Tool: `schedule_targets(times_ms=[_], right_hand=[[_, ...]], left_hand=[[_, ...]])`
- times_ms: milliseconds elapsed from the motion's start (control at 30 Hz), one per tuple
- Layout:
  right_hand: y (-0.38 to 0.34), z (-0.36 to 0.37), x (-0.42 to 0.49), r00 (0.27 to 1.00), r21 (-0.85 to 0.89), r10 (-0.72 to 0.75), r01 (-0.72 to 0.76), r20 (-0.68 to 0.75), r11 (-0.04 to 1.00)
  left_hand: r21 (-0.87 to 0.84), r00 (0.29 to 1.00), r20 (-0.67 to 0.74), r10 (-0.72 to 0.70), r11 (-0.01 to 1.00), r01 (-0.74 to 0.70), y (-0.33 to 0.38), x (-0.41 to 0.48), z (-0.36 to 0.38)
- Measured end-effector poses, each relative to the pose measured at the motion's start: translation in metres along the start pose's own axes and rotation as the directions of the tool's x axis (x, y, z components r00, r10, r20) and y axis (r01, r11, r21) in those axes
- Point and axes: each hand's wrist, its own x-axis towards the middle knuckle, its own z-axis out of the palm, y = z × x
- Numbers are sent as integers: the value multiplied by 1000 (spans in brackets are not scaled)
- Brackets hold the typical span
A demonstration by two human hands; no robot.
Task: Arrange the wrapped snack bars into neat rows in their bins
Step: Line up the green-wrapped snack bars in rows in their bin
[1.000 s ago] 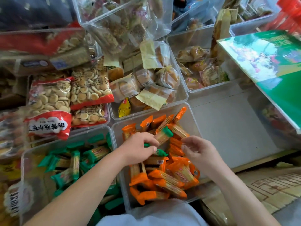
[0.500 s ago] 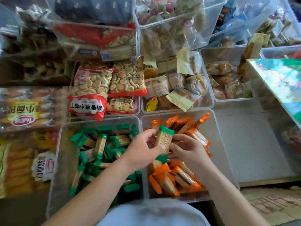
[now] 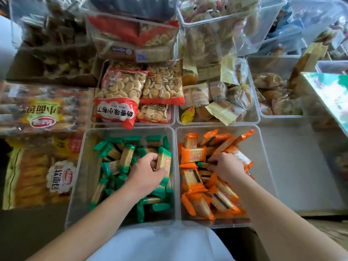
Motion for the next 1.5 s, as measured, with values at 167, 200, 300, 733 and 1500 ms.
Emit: schedule_targets(times_ms=[167,200,300,733,1500], right_hand=[[7,0,-5,993,2,-71,71,-97,997],[9,-3,-10,987,38,-85,91,-135,995],[10,-21,-28,959,177,-46,99,-279,979],[-135,-38,-81,990,740,-47,133,-135,659],[39,-30,-91,976,420,199,-147,-84,896]], left_hand=[[-34,1000,2,3,999,-3,-4,0,-2],[-47,1000,-4,3,999,-3,-3,-1,-2],[-86,1000,-24,-1,996,-1,-3,-4,-4],[45,979,-201,11,999,-2,-16,-7,-64],[279,953,293,72,948,-157,55,-7,49]])
